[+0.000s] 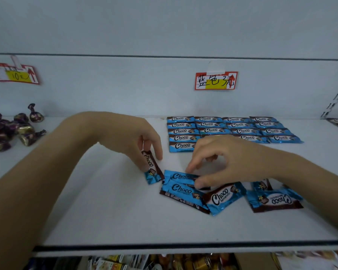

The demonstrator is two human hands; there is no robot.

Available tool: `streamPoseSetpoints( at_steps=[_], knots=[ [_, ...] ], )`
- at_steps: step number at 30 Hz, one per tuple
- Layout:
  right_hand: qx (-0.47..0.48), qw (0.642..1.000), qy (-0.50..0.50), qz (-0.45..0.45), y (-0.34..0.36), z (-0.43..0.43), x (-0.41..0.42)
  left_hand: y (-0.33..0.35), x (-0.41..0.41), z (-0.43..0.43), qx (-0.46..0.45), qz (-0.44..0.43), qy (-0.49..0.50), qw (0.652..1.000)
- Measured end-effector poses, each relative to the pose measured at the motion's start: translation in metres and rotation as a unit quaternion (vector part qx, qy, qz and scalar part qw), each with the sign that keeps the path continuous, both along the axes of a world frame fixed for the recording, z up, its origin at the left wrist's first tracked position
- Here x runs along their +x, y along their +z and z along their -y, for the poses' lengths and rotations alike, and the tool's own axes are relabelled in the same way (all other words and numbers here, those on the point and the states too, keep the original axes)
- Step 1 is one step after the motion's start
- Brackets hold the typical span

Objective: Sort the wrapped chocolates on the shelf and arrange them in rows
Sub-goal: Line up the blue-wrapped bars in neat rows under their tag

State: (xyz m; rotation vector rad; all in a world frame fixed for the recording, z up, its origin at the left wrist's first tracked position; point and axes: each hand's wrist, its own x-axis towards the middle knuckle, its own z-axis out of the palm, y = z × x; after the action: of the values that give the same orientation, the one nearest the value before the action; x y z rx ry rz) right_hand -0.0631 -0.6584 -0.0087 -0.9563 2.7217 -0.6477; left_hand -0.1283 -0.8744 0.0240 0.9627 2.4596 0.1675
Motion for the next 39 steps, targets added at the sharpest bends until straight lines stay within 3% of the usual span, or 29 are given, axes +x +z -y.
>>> streamPoseSetpoints(
  at_steps=[7,12,15,22,31,35,39],
  knots=[
    [-0.035,0.999,-0.022,0.029,0.001,-0.006,0.0,-0.005,-0.002,0.0,0.008,-0.034,0.022,0.999],
    [-0.118,0.991,-0.054,0.016,0.002,-0.018,-0.006,0.002,-0.003,0.003,0.175,0.007,0.066,0.982],
    [-0.128,0.989,-0.066,-0.019,0.001,-0.021,-0.009,0.003,0.0,0.0,0.222,0.031,0.079,0.971],
    [-0.216,0.972,-0.088,0.004,0.001,-0.026,-0.014,0.001,-0.002,-0.002,0.257,-0.006,0.122,0.959],
    [-0.237,0.962,-0.134,-0.015,0.015,-0.036,-0.016,-0.005,-0.005,-0.012,0.328,0.015,0.168,0.929],
    [-0.264,0.947,-0.184,-0.018,0.035,-0.059,-0.019,0.0,0.0,-0.032,0.324,-0.023,0.155,0.933],
    [-0.229,0.946,-0.231,0.002,0.038,-0.108,-0.02,0.009,0.011,-0.073,0.333,-0.002,0.105,0.937]
  ],
)
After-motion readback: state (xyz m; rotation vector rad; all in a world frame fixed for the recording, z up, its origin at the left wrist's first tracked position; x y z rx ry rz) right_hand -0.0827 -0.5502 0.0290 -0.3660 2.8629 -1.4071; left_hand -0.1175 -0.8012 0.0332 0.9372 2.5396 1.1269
